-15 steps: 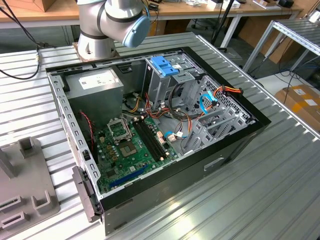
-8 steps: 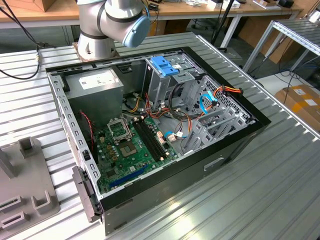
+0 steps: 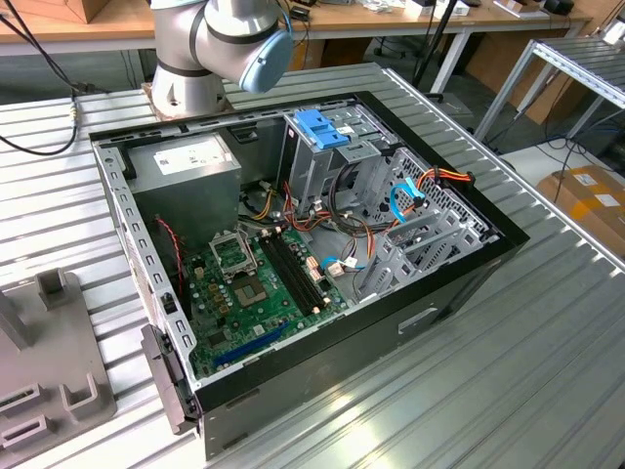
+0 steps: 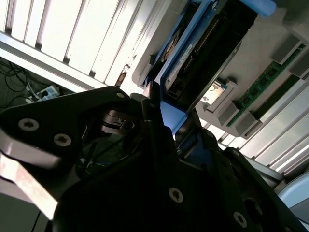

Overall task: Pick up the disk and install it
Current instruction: 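Pick up the disk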

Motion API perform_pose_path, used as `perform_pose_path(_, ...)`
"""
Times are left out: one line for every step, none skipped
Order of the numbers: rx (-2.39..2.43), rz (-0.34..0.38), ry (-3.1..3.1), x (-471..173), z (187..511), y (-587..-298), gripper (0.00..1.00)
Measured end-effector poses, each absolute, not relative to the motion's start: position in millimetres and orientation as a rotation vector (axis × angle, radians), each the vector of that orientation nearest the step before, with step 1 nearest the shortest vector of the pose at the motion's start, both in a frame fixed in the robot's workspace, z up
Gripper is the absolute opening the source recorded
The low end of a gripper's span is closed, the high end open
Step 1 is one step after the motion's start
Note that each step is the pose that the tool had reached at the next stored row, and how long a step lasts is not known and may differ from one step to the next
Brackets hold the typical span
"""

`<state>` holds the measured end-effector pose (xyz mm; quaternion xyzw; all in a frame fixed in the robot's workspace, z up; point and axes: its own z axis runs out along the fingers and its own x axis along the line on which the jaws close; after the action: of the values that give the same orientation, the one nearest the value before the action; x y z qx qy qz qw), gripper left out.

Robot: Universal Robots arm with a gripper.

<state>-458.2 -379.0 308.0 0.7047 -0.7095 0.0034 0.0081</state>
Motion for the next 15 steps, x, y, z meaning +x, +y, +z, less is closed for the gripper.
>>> perform_pose_path(2.203, 0.011, -2.217, -458.2, 308.0, -379.0, 0.36)
perform_pose_path(2.203, 0.011, -2.217, -458.2, 308.2, -379.0, 0.36)
perform_pose_path(2.202, 0.011, -2.217, -458.2, 308.9, -379.0, 0.36)
perform_pose_path(2.203, 0.011, -2.217, -458.2, 309.6, -379.0, 0.36)
perform_pose_path(2.203, 0.011, -2.217, -458.2, 309.6, -379.1, 0.36)
perform_pose_path(2.203, 0.011, -2.217, -458.2, 309.6, -379.1, 0.36)
perform_pose_path(2.203, 0.011, -2.217, -458.2, 309.7, -379.1, 0.36)
perform_pose_path(2.203, 0.010, -2.217, -458.2, 309.7, -379.1, 0.36)
perform_pose_path(2.203, 0.011, -2.217, -458.2, 309.6, -379.1, 0.36)
perform_pose_path(2.203, 0.010, -2.217, -458.2, 309.6, -379.1, 0.36)
perform_pose_path(2.203, 0.010, -2.217, -458.2, 309.7, -379.1, 0.36)
perform_pose_path(2.203, 0.010, -2.217, -458.2, 309.7, -379.1, 0.36)
perform_pose_path(2.203, 0.010, -2.217, -458.2, 309.7, -379.1, 0.36)
perform_pose_path(2.203, 0.010, -2.217, -458.2, 309.7, -379.1, 0.36)
perform_pose_path(2.203, 0.010, -2.217, -458.2, 309.8, -379.2, 0.36)
